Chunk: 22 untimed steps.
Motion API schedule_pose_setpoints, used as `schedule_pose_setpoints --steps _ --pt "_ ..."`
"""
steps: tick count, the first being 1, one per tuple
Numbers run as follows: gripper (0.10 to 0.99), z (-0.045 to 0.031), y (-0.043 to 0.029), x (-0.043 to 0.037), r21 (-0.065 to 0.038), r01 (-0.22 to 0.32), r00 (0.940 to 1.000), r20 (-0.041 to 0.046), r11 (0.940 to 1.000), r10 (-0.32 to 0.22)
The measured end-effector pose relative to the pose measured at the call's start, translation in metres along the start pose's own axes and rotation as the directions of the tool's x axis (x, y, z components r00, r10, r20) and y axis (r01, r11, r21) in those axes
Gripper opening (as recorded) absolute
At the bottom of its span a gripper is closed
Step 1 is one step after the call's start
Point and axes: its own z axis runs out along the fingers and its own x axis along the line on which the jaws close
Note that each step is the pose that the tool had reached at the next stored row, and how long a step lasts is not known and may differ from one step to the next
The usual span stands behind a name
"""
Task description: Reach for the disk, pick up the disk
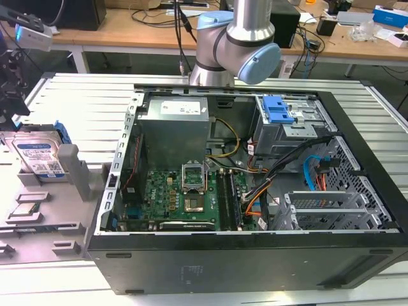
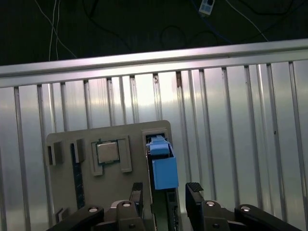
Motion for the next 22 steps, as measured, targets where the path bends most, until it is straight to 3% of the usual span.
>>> schedule_pose_setpoints --steps 22 --pt "0.482 0.0178 -0.0007 0.0 0.0 0.0 1.0 0.0 1.0 0.0"
